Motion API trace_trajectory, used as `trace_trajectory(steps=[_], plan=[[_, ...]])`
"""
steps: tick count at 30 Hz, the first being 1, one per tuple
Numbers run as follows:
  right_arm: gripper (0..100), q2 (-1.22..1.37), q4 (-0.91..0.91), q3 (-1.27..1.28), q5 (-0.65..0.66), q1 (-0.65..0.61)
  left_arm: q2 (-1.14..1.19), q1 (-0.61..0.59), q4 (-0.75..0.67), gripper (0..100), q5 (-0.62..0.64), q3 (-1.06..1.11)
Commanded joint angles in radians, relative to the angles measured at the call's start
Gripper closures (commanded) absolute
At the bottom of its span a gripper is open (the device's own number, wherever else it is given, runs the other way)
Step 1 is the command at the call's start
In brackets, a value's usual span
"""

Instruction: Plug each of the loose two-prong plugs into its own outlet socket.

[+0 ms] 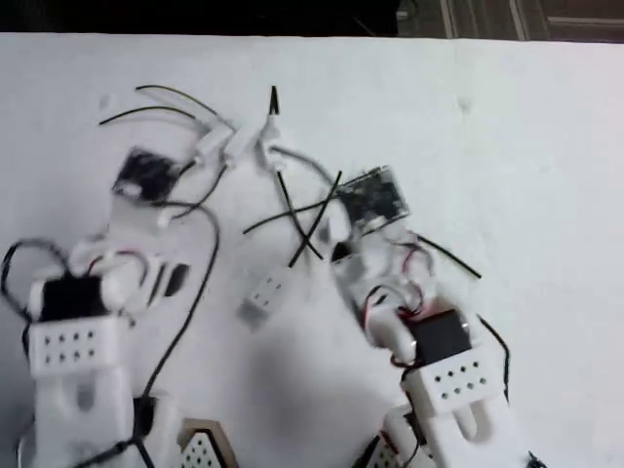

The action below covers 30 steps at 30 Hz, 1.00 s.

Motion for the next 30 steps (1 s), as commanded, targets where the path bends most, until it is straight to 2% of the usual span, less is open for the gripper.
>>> trace_trajectory(steps=[1, 6, 10, 18, 30], plan=[[98.1, -0.010, 0.015, -0.054, 0.000, -0.139, -0.105, -0.137, -0.109, 74, -0.026, 0.129], [98.1, 0.087, -0.019, -0.060, -0.003, -0.262, -0.119, -0.275, -0.255, 74, -0.020, 0.264], [98.1, 0.234, -0.128, -0.060, -0.005, -0.291, -0.119, -0.329, -0.327, 74, -0.018, 0.356], [98.1, 0.417, -0.318, -0.057, -0.005, -0.371, -0.122, -0.326, -0.391, 74, -0.023, 0.453], [98.1, 0.596, -0.679, 0.089, 0.003, -0.367, -0.120, -0.325, -0.407, 74, -0.020, 0.465]])
